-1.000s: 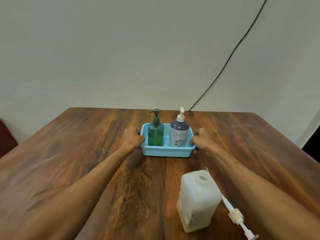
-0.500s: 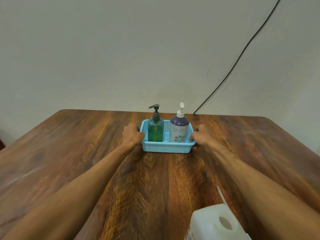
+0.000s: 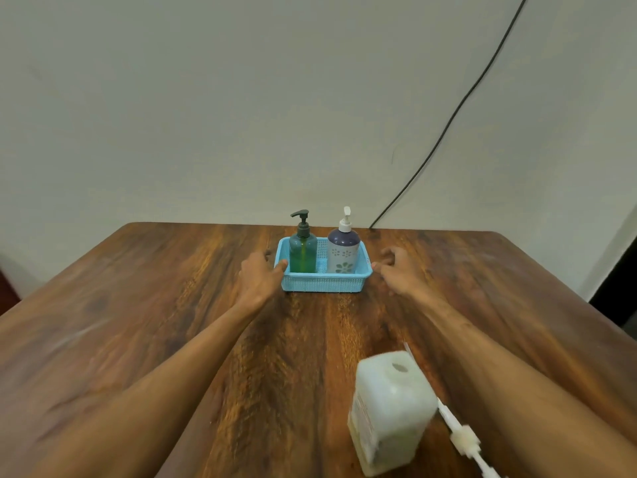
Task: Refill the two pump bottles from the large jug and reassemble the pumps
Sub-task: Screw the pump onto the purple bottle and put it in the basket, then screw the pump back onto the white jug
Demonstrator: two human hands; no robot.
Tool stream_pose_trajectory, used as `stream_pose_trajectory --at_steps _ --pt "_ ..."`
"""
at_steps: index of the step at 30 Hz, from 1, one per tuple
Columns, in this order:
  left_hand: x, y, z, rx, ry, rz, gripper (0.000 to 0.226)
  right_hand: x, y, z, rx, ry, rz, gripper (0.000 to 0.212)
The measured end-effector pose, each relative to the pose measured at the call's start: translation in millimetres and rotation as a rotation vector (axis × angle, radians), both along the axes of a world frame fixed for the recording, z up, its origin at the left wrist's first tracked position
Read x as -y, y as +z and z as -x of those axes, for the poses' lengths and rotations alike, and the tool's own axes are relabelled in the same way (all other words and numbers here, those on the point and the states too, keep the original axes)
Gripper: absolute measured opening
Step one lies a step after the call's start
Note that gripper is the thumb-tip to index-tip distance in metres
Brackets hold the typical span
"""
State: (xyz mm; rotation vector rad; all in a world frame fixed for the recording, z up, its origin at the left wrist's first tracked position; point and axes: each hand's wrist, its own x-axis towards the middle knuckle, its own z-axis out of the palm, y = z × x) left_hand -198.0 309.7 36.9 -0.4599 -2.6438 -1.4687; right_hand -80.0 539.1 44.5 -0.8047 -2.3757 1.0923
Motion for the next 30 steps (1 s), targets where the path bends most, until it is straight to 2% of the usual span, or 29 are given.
stream_pose_trajectory --at_steps 8,13,18,23,30 --pt "36.1 31.3 -88.5 -0.073 -0.097 -0.097 0.048 48.7 27.0 -96.4 -0.191 -0.004 0.012 0.019" --pt "53.7 35.8 -154.5 -0.055 -0.206 -0.153 0.037 73.3 29.9 -159.7 -0.278 -0.002 0.041 0.02" --pt "68.5 27.6 -208.0 -0.053 -0.266 -0.21 0.04 94.9 20.9 -212.5 -0.331 -0.039 0.055 0.021" --pt "78.7 1.1 -243.5 -0.011 -0.314 -0.242 0.058 104.2 -9.3 -245.9 -0.24 -0.101 -0.01 0.026" --pt "74.5 -28.9 -258.4 0.058 -0.382 -0.206 0.084 105.5 -56.6 -266.2 0.006 -0.179 -0.138 0.048"
